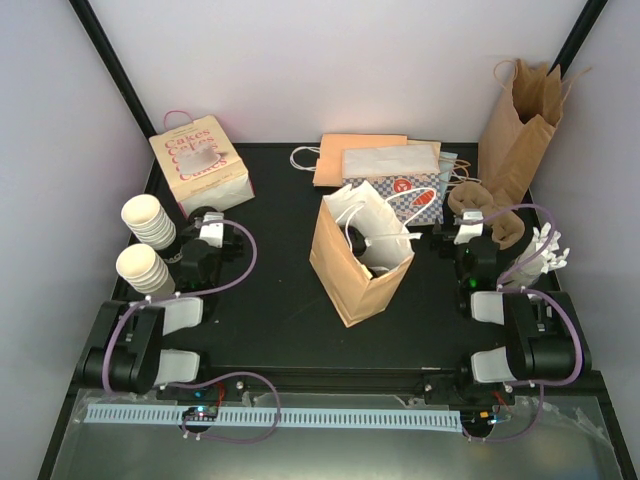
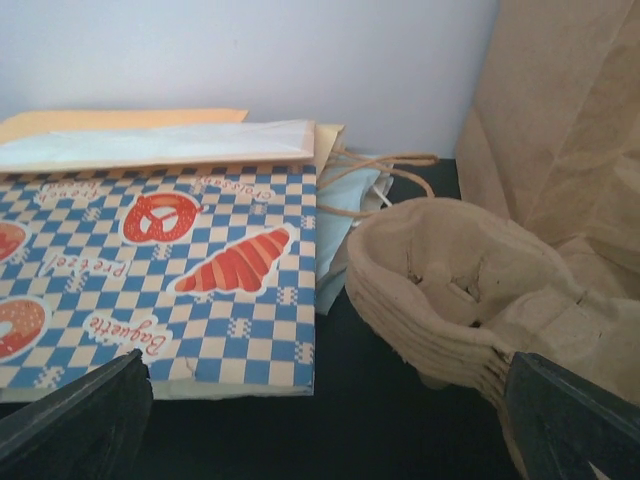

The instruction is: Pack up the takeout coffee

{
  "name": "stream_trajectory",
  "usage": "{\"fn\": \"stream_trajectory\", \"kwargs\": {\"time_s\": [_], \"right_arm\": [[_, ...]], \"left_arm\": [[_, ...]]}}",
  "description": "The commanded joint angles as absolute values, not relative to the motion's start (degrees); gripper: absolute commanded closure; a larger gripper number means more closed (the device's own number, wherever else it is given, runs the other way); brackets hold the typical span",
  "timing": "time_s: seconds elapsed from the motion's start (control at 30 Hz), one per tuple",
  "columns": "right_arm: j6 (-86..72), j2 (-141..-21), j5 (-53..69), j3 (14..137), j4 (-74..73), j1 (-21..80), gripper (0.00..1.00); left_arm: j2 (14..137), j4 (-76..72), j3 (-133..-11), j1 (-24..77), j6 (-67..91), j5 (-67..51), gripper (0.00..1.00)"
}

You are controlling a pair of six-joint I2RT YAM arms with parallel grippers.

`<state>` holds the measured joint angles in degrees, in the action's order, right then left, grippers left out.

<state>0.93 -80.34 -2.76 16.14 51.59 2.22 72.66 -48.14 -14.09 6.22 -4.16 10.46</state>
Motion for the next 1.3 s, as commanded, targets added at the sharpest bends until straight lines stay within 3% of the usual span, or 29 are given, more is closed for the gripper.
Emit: {"fn": "stream_trajectory", "kwargs": {"time_s": [0.0,0.17,0.3,1.27], "right_arm": [[0.3,-80.3,-3.5,16.0,58.9,1.7,0.00],[0.1,-80.1,-4.1,16.1,58.4,1.7,0.00],[0.1,-80.1,-4.1,16.1,58.4,1.7,0.00],[0.1,-80.2,-4.0,16.2,58.4,1.8,0.00]], "left_arm": [[77.5,-55.6,-16.4,5.0,-6.3,7.2,0.01],[80.9,-62.2,-14.7,4.0,-5.5,6.0,0.01],[79.2,-54.8,-16.7,3.9,-4.4,6.4,0.01],[79.3,-54.9,-17.0,3.4,-4.4,5.8,0.01]]}}
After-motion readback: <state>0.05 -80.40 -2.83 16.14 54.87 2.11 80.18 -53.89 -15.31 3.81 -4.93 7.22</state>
